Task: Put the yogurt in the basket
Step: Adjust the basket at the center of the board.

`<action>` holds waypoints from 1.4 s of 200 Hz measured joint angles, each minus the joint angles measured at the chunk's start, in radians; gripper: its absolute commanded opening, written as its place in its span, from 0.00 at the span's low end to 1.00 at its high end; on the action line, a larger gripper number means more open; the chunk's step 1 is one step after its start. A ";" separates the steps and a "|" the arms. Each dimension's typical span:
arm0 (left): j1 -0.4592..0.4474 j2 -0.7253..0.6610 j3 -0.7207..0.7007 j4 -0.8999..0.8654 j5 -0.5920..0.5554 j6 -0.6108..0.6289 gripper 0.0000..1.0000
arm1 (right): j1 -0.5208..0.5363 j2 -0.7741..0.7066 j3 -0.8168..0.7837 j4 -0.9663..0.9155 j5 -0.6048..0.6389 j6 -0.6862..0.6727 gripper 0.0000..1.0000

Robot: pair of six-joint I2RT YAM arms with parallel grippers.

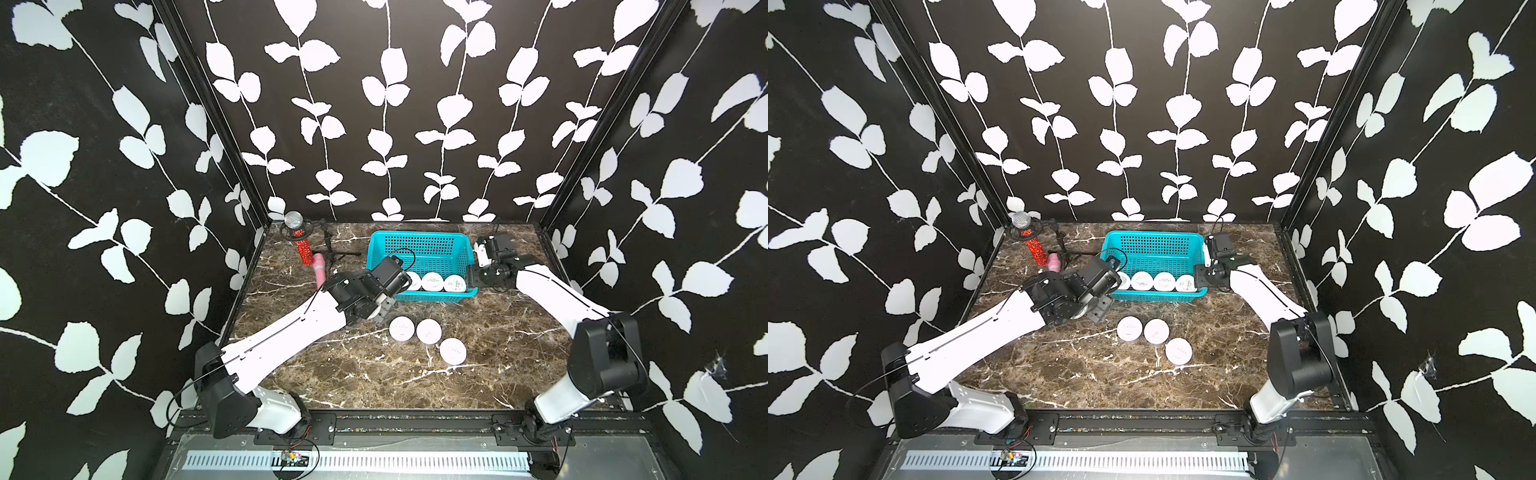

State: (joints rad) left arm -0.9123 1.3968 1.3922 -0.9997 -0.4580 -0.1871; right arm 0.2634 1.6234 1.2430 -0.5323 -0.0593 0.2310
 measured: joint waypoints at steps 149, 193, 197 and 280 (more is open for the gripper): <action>0.190 0.201 0.220 0.137 0.186 0.134 0.64 | -0.055 0.260 0.251 -0.011 -0.043 -0.036 0.33; 0.235 0.271 0.290 0.146 0.216 0.147 0.64 | -0.055 0.262 0.251 -0.013 -0.058 -0.034 0.25; 0.238 0.275 0.294 0.148 0.217 0.147 0.64 | -0.055 0.262 0.251 -0.013 -0.060 -0.030 0.24; 0.288 0.431 0.410 0.169 0.284 0.154 0.64 | -0.056 0.250 0.229 0.009 -0.076 -0.017 0.24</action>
State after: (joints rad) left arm -0.6247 1.8278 1.8027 -0.8310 -0.1741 -0.0330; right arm 0.2073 1.8732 1.4719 -0.5236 -0.1356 0.2138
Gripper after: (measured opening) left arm 0.641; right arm 0.242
